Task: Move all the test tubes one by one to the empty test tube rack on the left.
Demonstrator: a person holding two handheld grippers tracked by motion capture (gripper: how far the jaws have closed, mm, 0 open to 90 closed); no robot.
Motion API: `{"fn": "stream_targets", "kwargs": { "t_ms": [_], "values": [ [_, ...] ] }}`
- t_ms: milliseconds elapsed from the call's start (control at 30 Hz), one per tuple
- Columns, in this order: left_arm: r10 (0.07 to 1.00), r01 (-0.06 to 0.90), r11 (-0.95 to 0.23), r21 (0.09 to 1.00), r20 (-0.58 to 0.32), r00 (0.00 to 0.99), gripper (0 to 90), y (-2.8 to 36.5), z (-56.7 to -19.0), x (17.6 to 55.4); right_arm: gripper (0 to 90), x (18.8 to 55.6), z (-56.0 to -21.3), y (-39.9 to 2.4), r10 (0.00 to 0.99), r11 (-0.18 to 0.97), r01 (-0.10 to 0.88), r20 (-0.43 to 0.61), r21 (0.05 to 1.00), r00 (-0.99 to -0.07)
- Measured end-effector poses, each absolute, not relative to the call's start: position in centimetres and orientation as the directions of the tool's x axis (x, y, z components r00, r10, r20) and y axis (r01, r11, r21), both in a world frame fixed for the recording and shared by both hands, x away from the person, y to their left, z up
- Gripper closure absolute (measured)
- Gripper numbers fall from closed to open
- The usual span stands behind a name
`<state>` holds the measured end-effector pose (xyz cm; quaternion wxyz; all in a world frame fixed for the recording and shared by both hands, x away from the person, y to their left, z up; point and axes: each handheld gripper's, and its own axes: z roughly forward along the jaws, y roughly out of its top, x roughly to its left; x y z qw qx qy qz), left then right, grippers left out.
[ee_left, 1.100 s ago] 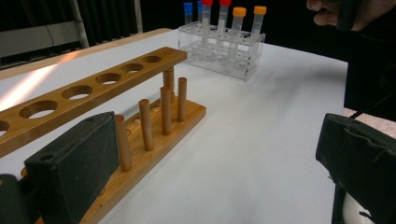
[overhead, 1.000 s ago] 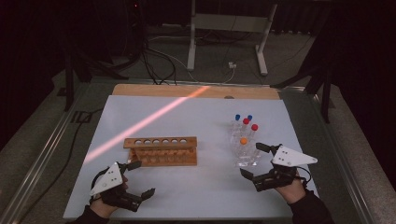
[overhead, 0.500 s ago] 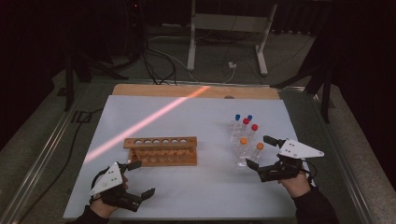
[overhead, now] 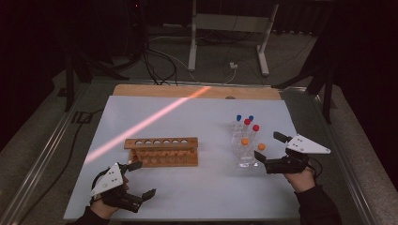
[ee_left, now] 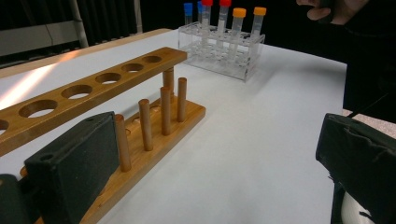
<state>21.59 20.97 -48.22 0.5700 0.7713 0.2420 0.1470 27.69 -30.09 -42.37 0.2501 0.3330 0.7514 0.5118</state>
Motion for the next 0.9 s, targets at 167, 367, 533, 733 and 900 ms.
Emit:
{"fn": "stream_targets", "kwargs": {
  "t_ms": [167,367,533,733,900],
  "values": [
    [0.54,0.205,-0.232,0.951,-0.05,0.84,0.5,21.0,-48.2,21.6,0.0,28.1,-43.0,-30.5,0.774,0.243,0.274,-0.015,0.93,-0.633],
    [0.538,0.204,-0.232,0.951,-0.049,0.841,0.5,21.0,-48.2,21.6,1.0,28.4,-43.9,-30.6,0.782,0.258,0.326,0.002,0.91,-0.623],
    [0.538,0.203,-0.233,0.951,-0.048,0.842,0.5,20.9,-48.2,21.5,6.6,28.5,-44.9,-30.5,0.788,0.272,0.353,0.003,0.895,-0.616],
    [0.537,0.203,-0.232,0.951,-0.048,0.842,0.5,20.9,-48.2,21.5,16.4,28.5,-45.9,-30.4,0.787,0.289,0.387,0.013,0.876,-0.616],
    [0.537,0.201,-0.237,0.95,-0.044,0.843,0.5,20.9,-48.2,21.5,33.4,28.3,-46.4,-30.4,0.783,0.306,0.409,0.018,0.86,-0.622]
  ]
}}
